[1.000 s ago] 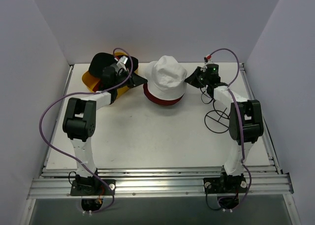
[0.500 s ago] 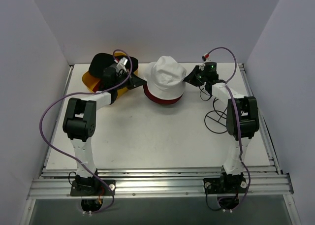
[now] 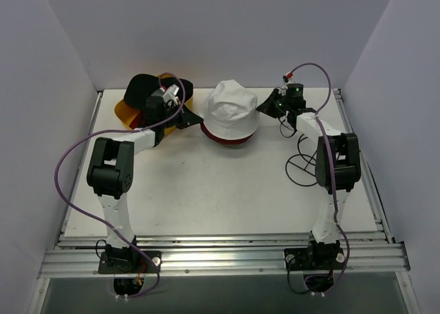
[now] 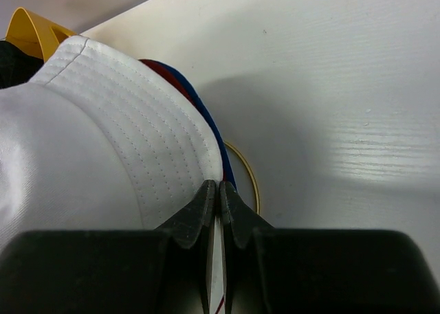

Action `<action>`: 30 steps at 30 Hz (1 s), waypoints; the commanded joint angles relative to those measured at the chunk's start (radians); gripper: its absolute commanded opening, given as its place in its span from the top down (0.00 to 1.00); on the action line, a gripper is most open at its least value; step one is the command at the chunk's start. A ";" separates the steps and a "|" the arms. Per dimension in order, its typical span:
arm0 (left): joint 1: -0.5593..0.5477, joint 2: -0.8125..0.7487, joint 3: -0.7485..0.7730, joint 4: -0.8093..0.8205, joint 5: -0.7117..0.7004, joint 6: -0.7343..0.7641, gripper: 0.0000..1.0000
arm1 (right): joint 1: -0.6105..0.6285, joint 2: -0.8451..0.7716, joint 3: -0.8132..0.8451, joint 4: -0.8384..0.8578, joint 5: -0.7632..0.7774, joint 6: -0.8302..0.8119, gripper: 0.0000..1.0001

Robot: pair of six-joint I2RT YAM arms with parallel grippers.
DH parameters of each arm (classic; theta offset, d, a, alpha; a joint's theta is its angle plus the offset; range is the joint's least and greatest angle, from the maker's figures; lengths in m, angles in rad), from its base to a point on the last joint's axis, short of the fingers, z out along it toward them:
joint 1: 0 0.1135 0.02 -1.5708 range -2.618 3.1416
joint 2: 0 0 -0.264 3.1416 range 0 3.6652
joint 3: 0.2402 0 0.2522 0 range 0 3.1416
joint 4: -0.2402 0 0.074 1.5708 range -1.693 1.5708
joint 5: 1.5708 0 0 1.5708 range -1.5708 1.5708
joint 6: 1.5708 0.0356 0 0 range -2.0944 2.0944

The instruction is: Stack the hats

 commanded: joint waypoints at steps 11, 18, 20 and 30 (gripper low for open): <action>-0.046 0.021 0.045 -0.227 -0.174 0.169 0.98 | -0.015 0.106 0.106 -0.123 0.081 -0.042 1.00; -0.081 -0.015 0.002 -0.255 -0.249 0.214 0.98 | -0.002 0.149 0.180 -0.157 0.099 -0.076 1.00; -0.095 -0.039 -0.019 -0.235 -0.254 0.212 0.98 | 0.005 0.163 0.233 -0.172 0.098 -0.090 1.00; -0.195 -0.252 -0.156 -0.191 -0.309 0.220 0.89 | 0.008 0.153 0.462 -0.318 0.122 -0.142 0.66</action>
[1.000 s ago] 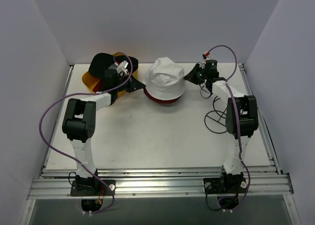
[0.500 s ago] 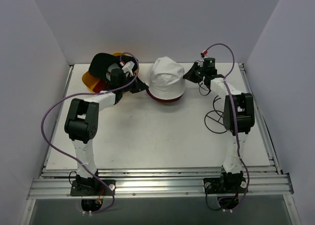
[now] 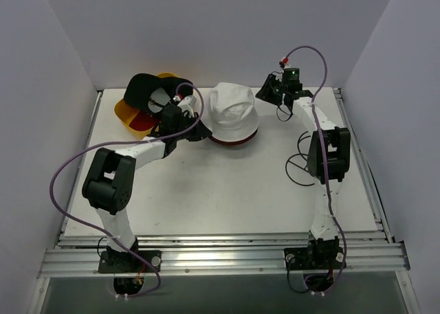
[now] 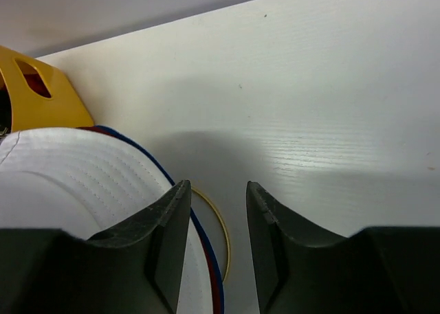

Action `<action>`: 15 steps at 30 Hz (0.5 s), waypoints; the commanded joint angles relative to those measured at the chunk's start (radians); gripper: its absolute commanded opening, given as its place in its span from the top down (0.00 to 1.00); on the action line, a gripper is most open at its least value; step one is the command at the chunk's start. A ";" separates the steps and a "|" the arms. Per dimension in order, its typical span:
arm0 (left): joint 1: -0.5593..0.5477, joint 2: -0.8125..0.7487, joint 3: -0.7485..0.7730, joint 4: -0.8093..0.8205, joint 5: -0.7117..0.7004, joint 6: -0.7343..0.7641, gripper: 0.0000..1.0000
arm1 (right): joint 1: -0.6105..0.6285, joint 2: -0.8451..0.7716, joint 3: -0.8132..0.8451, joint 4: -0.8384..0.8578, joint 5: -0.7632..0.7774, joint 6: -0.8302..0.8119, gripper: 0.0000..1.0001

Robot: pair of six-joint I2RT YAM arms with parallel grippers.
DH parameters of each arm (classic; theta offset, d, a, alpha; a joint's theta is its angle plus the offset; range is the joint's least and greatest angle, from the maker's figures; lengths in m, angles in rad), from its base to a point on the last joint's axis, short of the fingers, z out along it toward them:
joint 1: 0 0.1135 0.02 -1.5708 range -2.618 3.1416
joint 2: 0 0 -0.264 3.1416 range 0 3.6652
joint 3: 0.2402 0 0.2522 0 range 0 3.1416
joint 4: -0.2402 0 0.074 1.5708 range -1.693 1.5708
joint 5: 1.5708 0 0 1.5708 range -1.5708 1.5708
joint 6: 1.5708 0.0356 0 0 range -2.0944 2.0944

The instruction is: Stack the hats

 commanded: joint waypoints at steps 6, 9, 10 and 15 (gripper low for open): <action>-0.066 -0.229 -0.048 -0.059 -0.031 0.033 0.52 | -0.050 -0.156 0.022 -0.109 0.094 0.015 0.65; -0.064 -0.300 -0.043 -0.105 -0.058 0.037 0.37 | -0.052 -0.249 -0.086 -0.083 0.092 0.041 0.66; -0.063 -0.315 -0.037 -0.140 -0.099 0.046 0.36 | -0.052 -0.298 -0.119 -0.057 0.083 0.050 0.66; -0.037 -0.350 0.047 -0.248 -0.169 0.075 0.34 | -0.035 -0.432 -0.351 0.059 0.081 0.104 0.68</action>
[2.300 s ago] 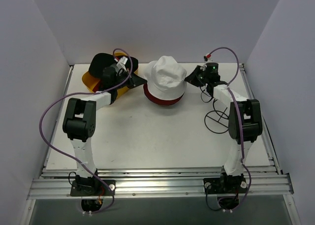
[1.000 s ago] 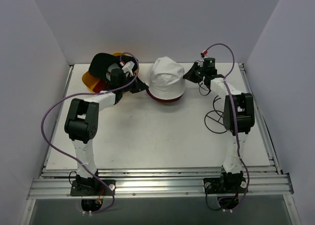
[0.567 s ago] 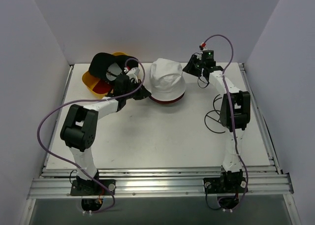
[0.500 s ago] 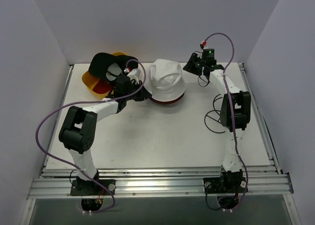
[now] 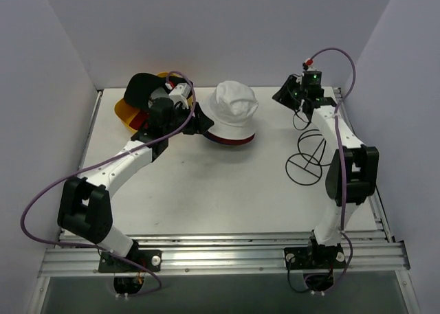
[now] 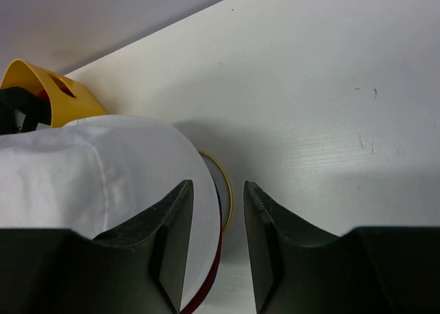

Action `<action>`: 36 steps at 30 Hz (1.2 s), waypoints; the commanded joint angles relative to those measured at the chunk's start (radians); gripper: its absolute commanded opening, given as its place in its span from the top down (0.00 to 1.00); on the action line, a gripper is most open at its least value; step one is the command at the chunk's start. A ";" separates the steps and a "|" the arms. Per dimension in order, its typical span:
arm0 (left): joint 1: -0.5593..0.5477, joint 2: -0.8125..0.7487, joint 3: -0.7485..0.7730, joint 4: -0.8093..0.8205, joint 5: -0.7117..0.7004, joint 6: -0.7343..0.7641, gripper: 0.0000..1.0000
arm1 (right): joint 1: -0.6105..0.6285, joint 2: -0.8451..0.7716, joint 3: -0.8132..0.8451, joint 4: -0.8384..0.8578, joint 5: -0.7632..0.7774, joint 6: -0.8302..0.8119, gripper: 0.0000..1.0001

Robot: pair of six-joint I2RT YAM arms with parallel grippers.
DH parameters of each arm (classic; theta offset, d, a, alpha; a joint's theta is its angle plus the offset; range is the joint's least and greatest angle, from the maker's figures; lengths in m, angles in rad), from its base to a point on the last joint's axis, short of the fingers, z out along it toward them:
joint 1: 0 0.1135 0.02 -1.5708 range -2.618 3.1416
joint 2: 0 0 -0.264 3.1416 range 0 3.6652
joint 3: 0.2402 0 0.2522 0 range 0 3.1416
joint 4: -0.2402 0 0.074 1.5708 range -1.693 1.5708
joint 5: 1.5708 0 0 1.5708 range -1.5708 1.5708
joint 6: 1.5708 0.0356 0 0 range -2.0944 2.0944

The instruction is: Stack the hats

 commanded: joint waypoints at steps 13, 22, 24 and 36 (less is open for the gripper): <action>0.108 0.078 0.184 -0.028 0.057 0.003 0.33 | 0.169 -0.346 -0.381 0.238 0.076 0.051 0.68; 0.110 0.287 0.427 -0.080 0.115 0.017 0.32 | 0.216 -0.333 -0.438 0.341 0.104 0.059 0.67; 0.094 0.309 0.406 -0.062 0.092 0.023 0.32 | 0.230 -0.314 -0.447 0.350 0.114 0.070 0.67; 0.024 0.381 0.180 0.107 -0.063 -0.039 0.35 | 0.252 -0.247 -0.512 0.399 0.170 0.065 0.68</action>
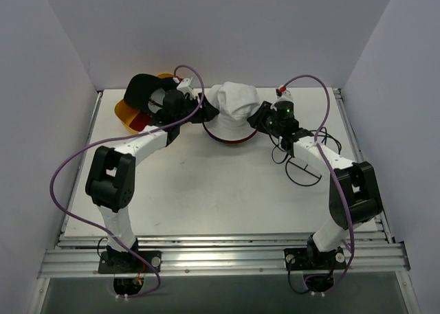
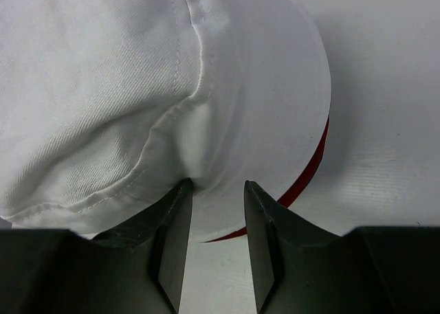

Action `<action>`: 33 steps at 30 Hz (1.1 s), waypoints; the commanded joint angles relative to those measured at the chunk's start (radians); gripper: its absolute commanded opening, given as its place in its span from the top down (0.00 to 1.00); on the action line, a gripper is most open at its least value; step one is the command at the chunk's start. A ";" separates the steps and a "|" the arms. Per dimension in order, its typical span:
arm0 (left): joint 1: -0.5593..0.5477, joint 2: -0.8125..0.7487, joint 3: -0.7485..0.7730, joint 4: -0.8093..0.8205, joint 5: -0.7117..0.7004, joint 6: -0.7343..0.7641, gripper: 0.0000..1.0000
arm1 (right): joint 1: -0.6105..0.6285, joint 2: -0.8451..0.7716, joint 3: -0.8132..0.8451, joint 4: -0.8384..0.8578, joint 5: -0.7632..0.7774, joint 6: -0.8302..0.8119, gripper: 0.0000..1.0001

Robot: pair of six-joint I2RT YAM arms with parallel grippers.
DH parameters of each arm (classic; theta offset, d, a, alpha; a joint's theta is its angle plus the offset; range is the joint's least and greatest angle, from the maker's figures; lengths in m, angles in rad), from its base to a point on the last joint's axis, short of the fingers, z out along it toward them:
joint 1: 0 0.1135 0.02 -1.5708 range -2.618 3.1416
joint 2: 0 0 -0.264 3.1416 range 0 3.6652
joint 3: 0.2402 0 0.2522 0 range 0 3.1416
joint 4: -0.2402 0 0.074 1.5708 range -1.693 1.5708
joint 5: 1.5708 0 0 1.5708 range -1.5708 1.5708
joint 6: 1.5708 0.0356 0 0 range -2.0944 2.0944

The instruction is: Stack the hats

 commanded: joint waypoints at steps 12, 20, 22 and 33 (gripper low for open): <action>0.012 -0.103 -0.086 -0.072 -0.160 -0.001 0.35 | -0.021 -0.082 0.037 -0.080 0.090 -0.065 0.68; 0.145 -0.101 -0.018 -0.095 0.050 0.002 0.33 | -0.096 -0.149 0.047 -0.110 0.000 -0.076 0.68; 0.161 -0.078 -0.029 -0.052 0.114 -0.009 0.33 | -0.134 -0.139 0.053 -0.105 -0.025 -0.059 0.69; 0.175 0.060 0.032 0.120 0.320 -0.046 0.32 | -0.171 0.027 0.255 -0.188 -0.056 -0.056 0.70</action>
